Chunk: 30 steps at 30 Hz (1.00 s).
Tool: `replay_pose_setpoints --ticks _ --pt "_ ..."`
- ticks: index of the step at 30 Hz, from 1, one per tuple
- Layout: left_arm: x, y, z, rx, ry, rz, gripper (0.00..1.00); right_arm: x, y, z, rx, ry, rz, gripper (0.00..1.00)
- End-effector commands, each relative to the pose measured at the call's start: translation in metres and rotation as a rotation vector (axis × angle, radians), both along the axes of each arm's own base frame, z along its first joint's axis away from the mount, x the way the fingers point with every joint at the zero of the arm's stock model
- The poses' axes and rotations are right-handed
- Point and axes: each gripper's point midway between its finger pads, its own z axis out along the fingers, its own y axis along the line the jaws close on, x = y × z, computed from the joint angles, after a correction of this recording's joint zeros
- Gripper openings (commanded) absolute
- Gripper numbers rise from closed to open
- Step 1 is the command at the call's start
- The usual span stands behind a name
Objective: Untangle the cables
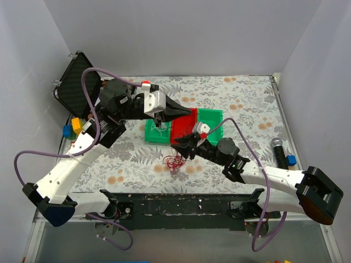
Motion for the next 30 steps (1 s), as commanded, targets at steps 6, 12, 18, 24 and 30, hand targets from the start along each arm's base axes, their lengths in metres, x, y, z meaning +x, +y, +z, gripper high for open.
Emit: replay_pose_setpoints --ticks 6,12,18,24,30 --pt "0.005 0.023 0.127 -0.302 -0.241 0.162 0.0 -0.022 -0.009 -0.065 -0.068 0.183 0.055 0.36" --pt "0.005 0.041 0.19 -0.47 -0.434 0.251 0.0 -0.03 -0.016 -0.11 -0.16 0.266 0.056 0.43" --pt "0.004 0.054 0.228 -0.558 -0.56 0.307 0.0 -0.03 -0.025 -0.142 -0.229 0.325 0.012 0.49" --pt "-0.001 0.073 0.275 -0.687 -0.692 0.385 0.0 -0.029 -0.027 -0.156 -0.266 0.348 -0.005 0.49" --pt "-0.013 0.087 0.313 -0.774 -0.804 0.406 0.0 -0.027 -0.024 -0.165 -0.296 0.371 -0.009 0.49"
